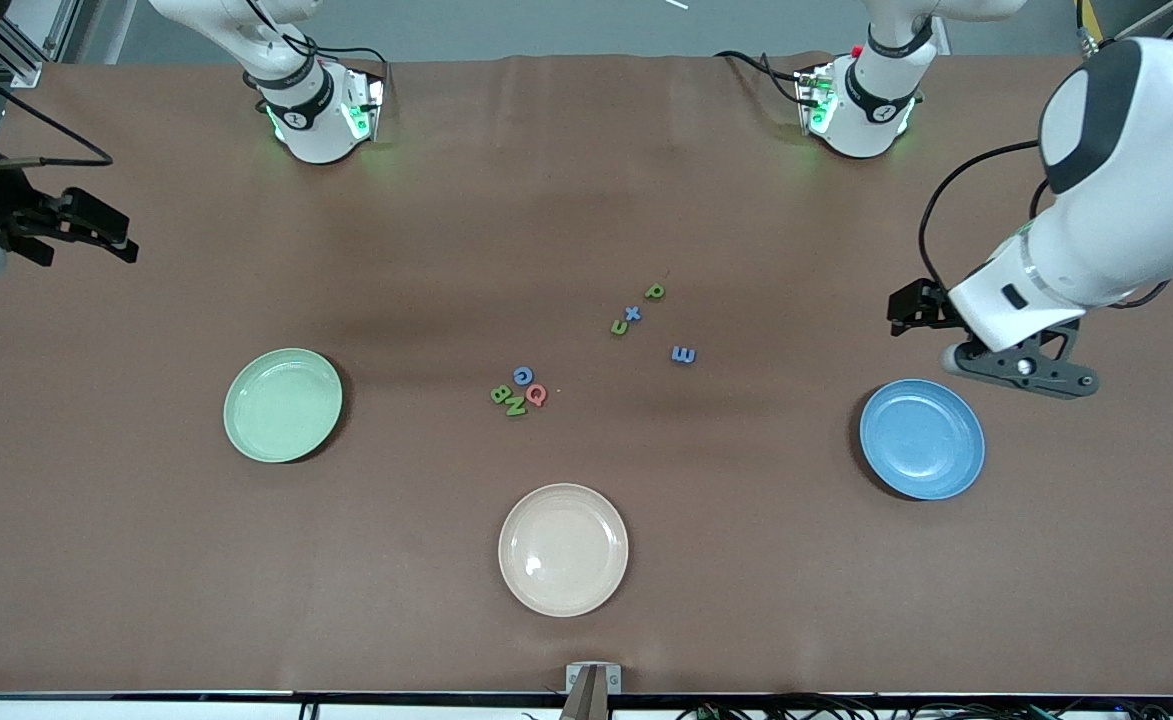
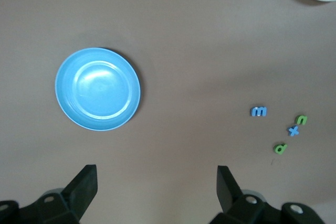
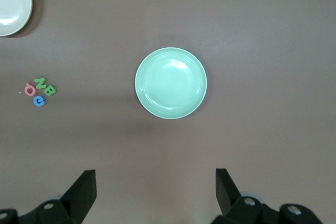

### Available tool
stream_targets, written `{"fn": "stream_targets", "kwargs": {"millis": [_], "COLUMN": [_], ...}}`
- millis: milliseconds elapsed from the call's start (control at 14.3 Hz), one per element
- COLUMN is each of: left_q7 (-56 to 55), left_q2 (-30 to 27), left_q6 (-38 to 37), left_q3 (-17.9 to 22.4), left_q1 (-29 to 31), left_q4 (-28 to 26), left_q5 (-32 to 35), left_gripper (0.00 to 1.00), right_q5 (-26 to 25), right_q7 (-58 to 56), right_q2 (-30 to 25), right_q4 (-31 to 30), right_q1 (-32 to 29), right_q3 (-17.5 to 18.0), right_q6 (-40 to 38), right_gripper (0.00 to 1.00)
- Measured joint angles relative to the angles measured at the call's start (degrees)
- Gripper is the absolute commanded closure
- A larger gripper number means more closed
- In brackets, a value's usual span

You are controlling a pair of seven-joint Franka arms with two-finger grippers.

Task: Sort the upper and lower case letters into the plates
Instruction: 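Move both grippers toward the foam letters in the middle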

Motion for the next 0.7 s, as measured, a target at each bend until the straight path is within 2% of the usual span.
{"fn": "stream_targets", "kwargs": {"millis": [209, 418, 558, 697], "left_q7": [2.14, 1.83, -3.76, -9.64], "left_q2": [1.08, 1.75, 2.23, 3.30], "left_q6": [-0.10, -0.07, 0.91, 5.33], "left_q3": [-0.01, -0.17, -0.30, -0.51], "left_q1": [0.29, -0.41, -2.98, -7.22], "left_q4": [-0.18, -0.60, -2.10, -4.59], "left_q5": [-0.07, -0.99, -1.35, -1.39], "left_gripper": [0.01, 0.07, 0.07, 0.07], "right_q5": [-0.04, -0.04, 0.17, 1.24], "right_q7": [-0.01, -0.05, 0.12, 3.54], "right_q2": [4.48, 11.20, 13.87, 15.00], "right_q4": [0.02, 0.97, 2.24, 2.23], "right_q1": [-0.09, -1.27, -1.28, -0.37], "right_q3": [-0.10, -0.32, -0.34, -0.03], "right_q6": [2.75, 5.98, 6.81, 9.88], "right_gripper": [0.00, 0.00, 0.00, 0.00]}}
